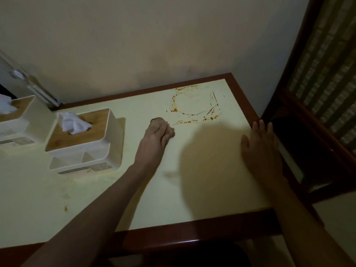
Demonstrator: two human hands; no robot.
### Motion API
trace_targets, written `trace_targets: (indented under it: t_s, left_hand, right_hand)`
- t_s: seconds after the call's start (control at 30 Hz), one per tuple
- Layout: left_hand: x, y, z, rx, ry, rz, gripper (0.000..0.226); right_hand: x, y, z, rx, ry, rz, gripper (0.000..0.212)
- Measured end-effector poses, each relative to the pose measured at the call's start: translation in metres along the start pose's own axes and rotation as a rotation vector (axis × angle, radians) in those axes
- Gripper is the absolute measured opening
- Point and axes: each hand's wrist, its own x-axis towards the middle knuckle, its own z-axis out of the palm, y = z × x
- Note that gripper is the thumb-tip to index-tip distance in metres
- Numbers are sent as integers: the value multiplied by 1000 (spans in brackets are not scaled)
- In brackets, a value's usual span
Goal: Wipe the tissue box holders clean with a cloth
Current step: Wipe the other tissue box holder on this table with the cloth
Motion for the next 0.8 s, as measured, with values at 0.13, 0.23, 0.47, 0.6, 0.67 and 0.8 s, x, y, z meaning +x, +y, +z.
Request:
trace_targets:
  t_s: [0.13,0.23,0.47,0.6,0.67,0.8]
  left_hand:
    - [14,1,32,172,-76,84,27]
    - [44,41,57,92,-148,126,27]
    - [103,108,130,74,-257,173,33]
    - [82,68,87,7,-217,213,17]
    - [57,33,55,71,-139,80,16]
    - [24,-6,11,331,33,-364,21]
  right_hand:
    - [1,1,2,-8,44,42,57]
    - [2,2,0,-31,71,81,53]
    - [5,1,-4,-39,36,129,56]
    - [5,1,-4,-50,-4,82,56]
    - [4,1,-2,-77,-29,52,60]
    - [5,1,1,-119,-71,15,67]
